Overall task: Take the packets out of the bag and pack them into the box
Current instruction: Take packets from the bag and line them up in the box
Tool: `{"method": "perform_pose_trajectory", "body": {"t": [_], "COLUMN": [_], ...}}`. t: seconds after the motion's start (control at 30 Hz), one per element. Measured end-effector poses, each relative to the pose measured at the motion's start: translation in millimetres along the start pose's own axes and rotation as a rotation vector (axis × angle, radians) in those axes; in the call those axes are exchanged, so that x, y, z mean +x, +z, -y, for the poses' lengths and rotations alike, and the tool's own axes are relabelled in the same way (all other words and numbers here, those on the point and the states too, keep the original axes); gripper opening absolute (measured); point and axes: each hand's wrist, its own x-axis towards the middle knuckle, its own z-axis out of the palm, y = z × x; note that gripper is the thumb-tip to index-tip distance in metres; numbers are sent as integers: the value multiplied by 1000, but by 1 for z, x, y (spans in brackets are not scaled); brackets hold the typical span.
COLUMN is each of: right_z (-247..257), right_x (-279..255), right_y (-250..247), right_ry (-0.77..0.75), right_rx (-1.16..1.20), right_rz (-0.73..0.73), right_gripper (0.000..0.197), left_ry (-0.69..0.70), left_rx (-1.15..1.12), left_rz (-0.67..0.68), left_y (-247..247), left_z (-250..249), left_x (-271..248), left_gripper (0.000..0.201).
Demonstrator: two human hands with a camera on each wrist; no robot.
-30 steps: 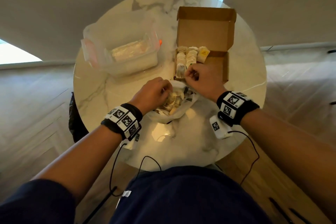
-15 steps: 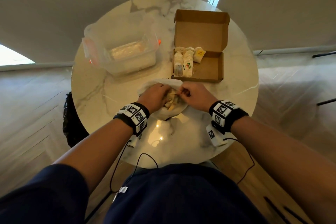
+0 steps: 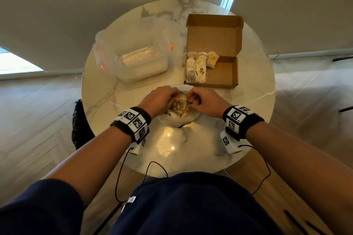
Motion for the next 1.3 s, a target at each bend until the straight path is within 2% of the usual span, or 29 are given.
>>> {"method": "perform_pose_trajectory", "body": {"t": [0.13, 0.27, 0.43, 0.6, 0.77, 0.97, 1.03, 1.2, 1.3], "right_z": [10, 11, 8, 6, 8, 10, 7, 2, 2], "right_x": [5, 7, 6, 2, 1, -1, 0, 2, 5], "right_y": [7, 10, 2, -8, -10, -11, -10, -7, -6], "right_ry": [43, -14, 2, 11, 19, -48, -53, -18, -43], "right_rx": [4, -108, -67, 11, 67, 60, 38, 28, -30], "right_rz": [15, -40, -12, -19, -48, -65, -43, -97, -62], "right_gripper": [37, 11, 6, 4, 8, 21, 22, 21, 22], "left_ry": [19, 5, -43, -1, 52, -41, -18, 24, 67], "left_rx": [1, 14, -21, -52, -21, -202, -218, -144, -158], "left_rz": [-19, -27, -22, 31, 3, -74, -66, 2, -46], "left_y": [-5, -3, -1, 5, 5, 2, -1, -4, -3], "left_z": [-3, -6, -1, 2, -8, -12, -13, -12, -11], "left_x": [-3, -4, -7, -6, -1, -5, -7, -7, -8], "left_gripper": [18, 21, 17, 39, 22, 13, 10, 23, 23]}}
